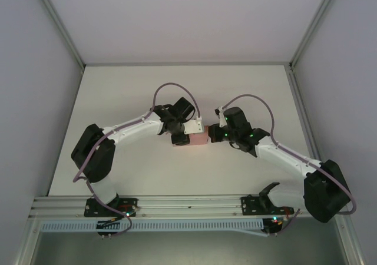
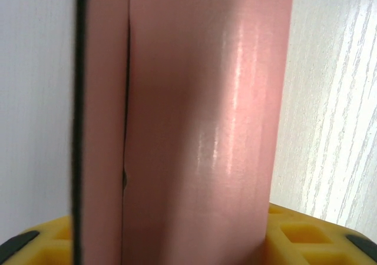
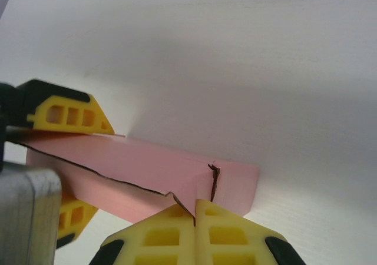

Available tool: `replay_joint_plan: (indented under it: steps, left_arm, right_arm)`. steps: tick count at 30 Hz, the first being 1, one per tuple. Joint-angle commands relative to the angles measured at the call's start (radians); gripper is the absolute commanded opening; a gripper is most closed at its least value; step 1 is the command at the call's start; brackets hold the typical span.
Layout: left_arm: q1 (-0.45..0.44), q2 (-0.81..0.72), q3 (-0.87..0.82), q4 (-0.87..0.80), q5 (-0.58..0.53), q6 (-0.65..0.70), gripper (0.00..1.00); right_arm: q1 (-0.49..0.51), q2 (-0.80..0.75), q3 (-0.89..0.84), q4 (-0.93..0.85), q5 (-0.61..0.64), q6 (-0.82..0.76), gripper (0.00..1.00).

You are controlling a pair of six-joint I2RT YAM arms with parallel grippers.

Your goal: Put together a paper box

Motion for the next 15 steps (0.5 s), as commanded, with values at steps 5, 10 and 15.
replay_joint_plan:
  steps: [5,10,15]
  left_arm:
    - [0.022,0.018,0.014,0.015,-0.022,-0.02,0.47]
    - [0.022,0.025,0.014,0.014,-0.016,-0.01,0.46]
    - [0.022,0.034,0.015,0.014,-0.016,-0.01,0.43]
  right_arm:
    - [0.011,-0.035,-0.064,-0.184,0.106,0.034,0.0]
    - [-0.003,-0.038,0.05,-0.11,-0.086,0.243,0.0]
    - [-0.028,0.035,0.188,-0.215,-0.182,0.328,0.0]
